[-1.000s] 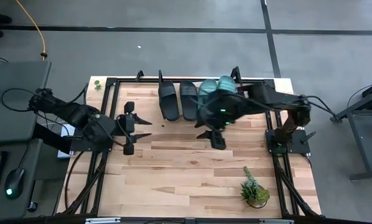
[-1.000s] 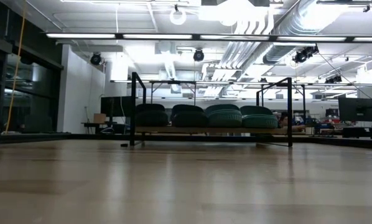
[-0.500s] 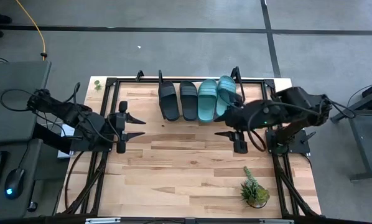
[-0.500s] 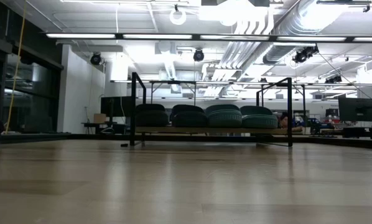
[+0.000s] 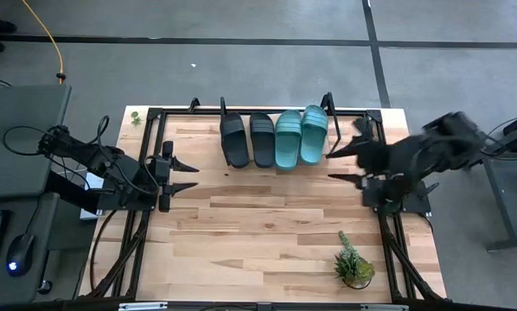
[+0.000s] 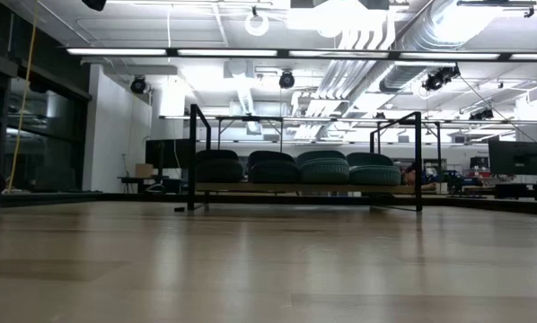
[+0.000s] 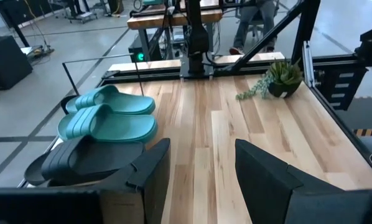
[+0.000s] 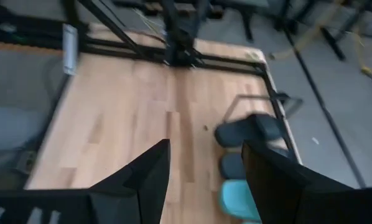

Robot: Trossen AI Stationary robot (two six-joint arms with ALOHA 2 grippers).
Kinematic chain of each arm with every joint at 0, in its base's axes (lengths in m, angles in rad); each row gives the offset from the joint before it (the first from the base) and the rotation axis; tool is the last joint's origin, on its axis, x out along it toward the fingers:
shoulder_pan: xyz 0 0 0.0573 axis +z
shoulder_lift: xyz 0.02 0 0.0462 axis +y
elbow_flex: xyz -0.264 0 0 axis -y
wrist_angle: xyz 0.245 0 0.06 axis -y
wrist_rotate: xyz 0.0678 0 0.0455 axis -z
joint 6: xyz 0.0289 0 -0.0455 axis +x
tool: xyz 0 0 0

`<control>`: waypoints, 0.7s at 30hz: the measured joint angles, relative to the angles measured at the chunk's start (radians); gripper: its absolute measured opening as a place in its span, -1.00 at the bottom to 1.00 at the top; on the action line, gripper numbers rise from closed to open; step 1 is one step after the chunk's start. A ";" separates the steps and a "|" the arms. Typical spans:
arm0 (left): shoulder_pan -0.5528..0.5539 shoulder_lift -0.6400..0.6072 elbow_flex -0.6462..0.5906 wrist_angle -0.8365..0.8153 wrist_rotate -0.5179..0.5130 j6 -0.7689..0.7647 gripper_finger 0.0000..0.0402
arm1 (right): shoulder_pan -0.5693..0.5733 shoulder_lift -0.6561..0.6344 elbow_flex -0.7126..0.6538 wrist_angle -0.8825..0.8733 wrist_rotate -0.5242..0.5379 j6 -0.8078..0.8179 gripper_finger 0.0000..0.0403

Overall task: Pick and place slides into the shelf
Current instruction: Return to Home Position

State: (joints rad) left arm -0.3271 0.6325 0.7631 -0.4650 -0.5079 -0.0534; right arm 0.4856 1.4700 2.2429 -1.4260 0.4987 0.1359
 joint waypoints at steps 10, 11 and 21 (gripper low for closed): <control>0.000 0.021 0.000 -0.001 -0.003 -0.003 -0.19 | -0.049 -0.136 -0.069 0.110 -0.187 -0.143 -0.07; 0.000 0.021 0.000 -0.003 -0.008 -0.003 -0.19 | -0.056 -0.166 -0.121 0.149 -0.192 -0.157 -0.07; 0.000 0.019 0.000 0.000 -0.039 -0.007 -0.19 | -0.161 -0.723 -1.017 0.766 -0.247 -0.140 -0.07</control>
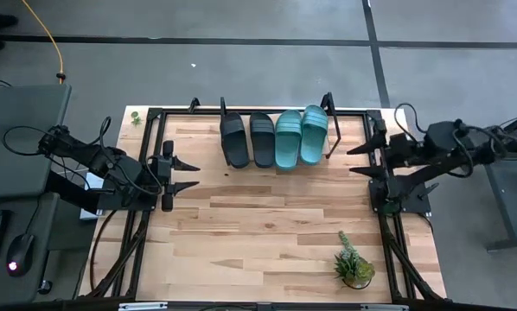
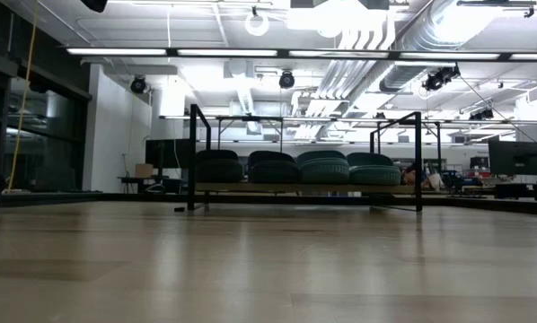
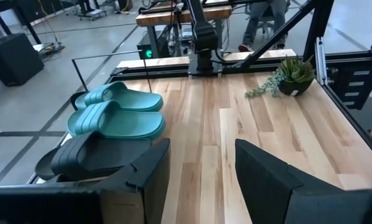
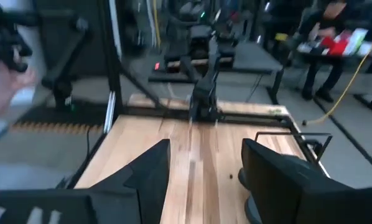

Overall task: Pick and place slides into the shelf
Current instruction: Return to Home Position

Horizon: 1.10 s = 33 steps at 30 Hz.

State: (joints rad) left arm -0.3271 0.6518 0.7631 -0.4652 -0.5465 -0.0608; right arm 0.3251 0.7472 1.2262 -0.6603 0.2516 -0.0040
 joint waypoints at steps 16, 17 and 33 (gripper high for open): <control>0.001 -0.113 -0.151 0.066 -0.014 -0.042 -0.19 | -0.086 -0.470 -0.701 0.483 0.028 0.007 -0.07; 0.001 -0.135 -0.165 0.068 -0.012 -0.047 -0.19 | -0.085 -0.485 -0.727 0.502 0.027 0.010 -0.07; 0.001 -0.474 -0.421 0.133 -0.019 -0.058 -0.19 | -0.085 -0.641 -1.115 0.889 0.051 -0.014 -0.07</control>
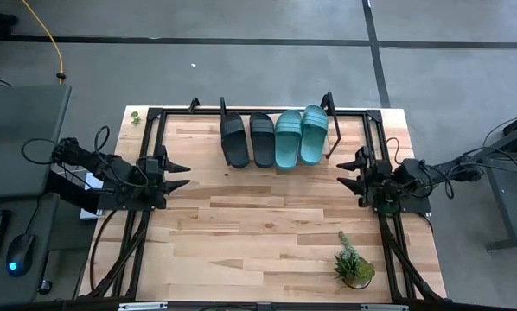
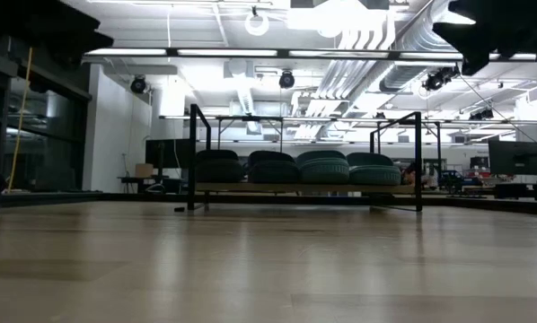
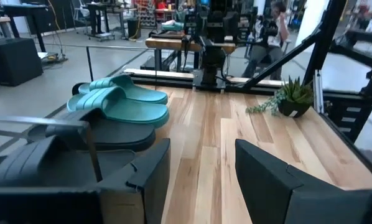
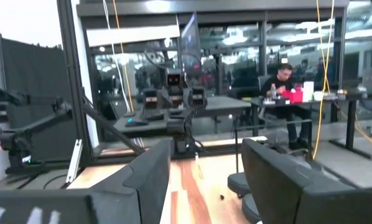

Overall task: Pick and place slides into the shelf
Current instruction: Return to Home Position

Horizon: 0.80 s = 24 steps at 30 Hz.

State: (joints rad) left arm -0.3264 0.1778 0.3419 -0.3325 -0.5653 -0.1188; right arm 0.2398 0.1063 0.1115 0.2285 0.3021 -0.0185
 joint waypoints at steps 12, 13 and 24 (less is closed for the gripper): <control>0.000 -0.171 -0.111 -0.019 -0.003 -0.009 -0.19 | -0.027 -0.103 -0.102 0.072 0.012 -0.043 -0.07; 0.000 -0.171 -0.113 -0.019 -0.003 -0.015 -0.19 | -0.039 -0.103 -0.102 0.072 0.012 -0.042 -0.07; 0.000 -0.171 -0.128 -0.031 -0.008 -0.046 -0.19 | -0.287 -0.103 -0.102 0.057 -0.214 0.002 -0.07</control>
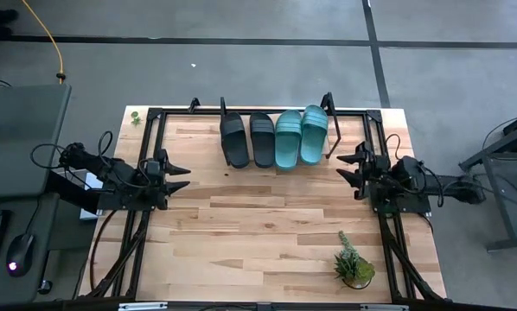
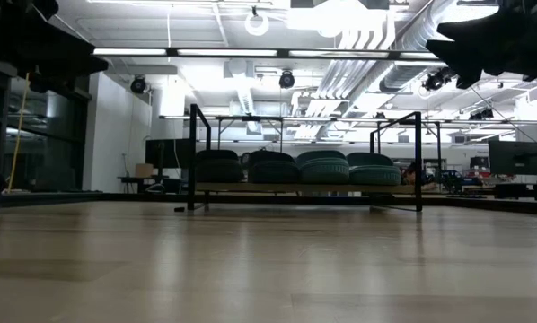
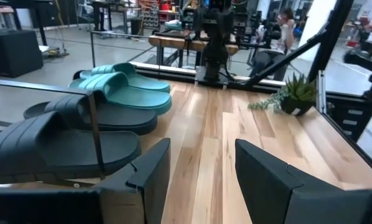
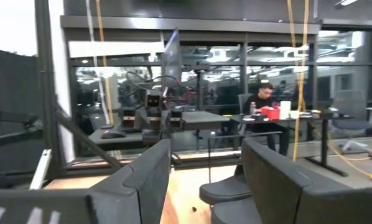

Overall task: Pick and place slides into the shelf
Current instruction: Return to Home Position

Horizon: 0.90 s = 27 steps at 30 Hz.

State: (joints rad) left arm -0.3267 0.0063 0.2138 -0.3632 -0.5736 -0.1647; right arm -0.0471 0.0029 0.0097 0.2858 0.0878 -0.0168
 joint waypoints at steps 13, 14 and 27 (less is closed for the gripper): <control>0.000 0.000 0.000 0.050 0.016 -0.048 -0.19 | -0.364 0.001 0.000 -0.058 -0.390 0.149 -0.07; 0.000 0.002 -0.006 0.083 0.015 -0.045 -0.19 | -0.382 0.001 0.000 -0.059 -0.405 0.154 -0.07; 0.025 0.031 -0.116 0.181 -0.001 -0.105 -0.19 | -0.477 0.003 -0.001 -0.068 -0.494 0.185 -0.07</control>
State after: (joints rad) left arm -0.3021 0.0374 0.0975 -0.1825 -0.5748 -0.2701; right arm -0.5245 0.0055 0.0090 0.2174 -0.4059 0.1680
